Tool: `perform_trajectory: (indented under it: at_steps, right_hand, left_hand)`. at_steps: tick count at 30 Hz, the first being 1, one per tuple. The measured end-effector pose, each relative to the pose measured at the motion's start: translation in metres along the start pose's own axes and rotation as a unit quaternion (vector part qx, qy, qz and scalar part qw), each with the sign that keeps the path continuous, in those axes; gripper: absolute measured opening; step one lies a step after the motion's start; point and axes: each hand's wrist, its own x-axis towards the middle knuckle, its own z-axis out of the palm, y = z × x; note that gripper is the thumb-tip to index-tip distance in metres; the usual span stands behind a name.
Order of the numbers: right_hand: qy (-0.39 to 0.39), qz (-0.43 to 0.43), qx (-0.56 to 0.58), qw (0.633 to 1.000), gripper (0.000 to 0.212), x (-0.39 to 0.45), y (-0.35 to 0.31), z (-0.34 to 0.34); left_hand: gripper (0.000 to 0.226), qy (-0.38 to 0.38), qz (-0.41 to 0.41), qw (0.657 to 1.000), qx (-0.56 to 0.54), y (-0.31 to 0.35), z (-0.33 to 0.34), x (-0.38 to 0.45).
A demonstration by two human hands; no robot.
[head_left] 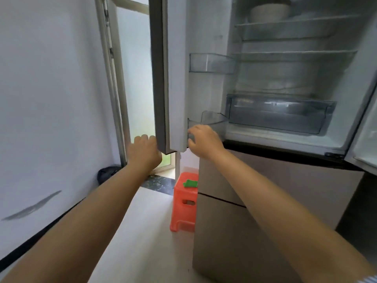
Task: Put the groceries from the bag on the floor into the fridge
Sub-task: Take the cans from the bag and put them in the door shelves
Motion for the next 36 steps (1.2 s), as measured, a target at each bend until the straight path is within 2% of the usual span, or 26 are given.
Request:
perform_trajectory:
  at_steps: [6,15,19,23,31,36]
  right_hand:
    - [-0.045,-0.121,0.046,0.991,0.035,0.009,-0.102,0.075]
    - [-0.146,-0.254,0.143,0.945,0.036,-0.017,-0.321,0.212]
    - [-0.202,-0.251,0.156,0.934,0.035,-0.033,-0.403,0.275]
    - [-0.27,-0.235,0.142,0.923,0.036,-0.041,-0.458,0.338]
    - [-0.409,-0.117,0.122,0.897,0.033,-0.024,-0.49,0.482]
    - [-0.494,-0.092,0.088,0.86,0.034,-0.002,-0.517,0.564]
  left_hand:
    - [0.033,-0.058,-0.099,0.993,0.037,-0.105,0.015,-0.047]
    - [0.03,-0.126,-0.232,0.961,0.083,-0.336,0.044,-0.152]
    - [0.028,-0.173,-0.244,0.951,0.082,-0.431,0.068,-0.193]
    - [0.027,-0.222,-0.264,0.936,0.071,-0.509,0.098,-0.214]
    - [0.033,-0.341,-0.282,0.896,0.033,-0.621,0.195,-0.204]
    - [0.03,-0.403,-0.307,0.862,0.014,-0.682,0.243,-0.198]
